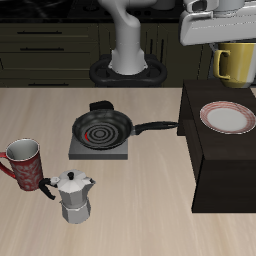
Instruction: Place the white and yellow mug on the plate
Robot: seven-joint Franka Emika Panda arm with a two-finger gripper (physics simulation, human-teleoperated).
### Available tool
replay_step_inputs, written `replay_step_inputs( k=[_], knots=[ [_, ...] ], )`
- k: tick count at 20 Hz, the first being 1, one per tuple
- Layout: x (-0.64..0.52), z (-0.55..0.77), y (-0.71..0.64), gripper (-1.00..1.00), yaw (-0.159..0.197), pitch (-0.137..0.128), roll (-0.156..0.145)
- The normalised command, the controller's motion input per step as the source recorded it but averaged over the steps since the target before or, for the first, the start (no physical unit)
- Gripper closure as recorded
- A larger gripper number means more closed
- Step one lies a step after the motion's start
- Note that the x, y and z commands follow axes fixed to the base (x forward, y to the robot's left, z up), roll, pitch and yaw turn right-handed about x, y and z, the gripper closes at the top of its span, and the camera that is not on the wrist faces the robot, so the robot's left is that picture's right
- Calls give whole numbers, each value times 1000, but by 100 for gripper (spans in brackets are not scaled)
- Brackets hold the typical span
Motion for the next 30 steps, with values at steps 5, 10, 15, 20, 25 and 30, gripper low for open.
replay_step_inputs(
  k=[5, 10, 15, 20, 25, 30],
  knots=[
    [186, -164, 8, 100, -9, 39, -23],
    [176, -72, -34, 100, -27, 24, -24],
    [-19, -189, 231, 100, 10, 29, 27],
    [48, -38, 60, 100, -10, 13, 2],
    [66, -87, 57, 100, 10, 5, -6],
    [121, -153, -72, 100, -9, 29, -18]
  ],
)
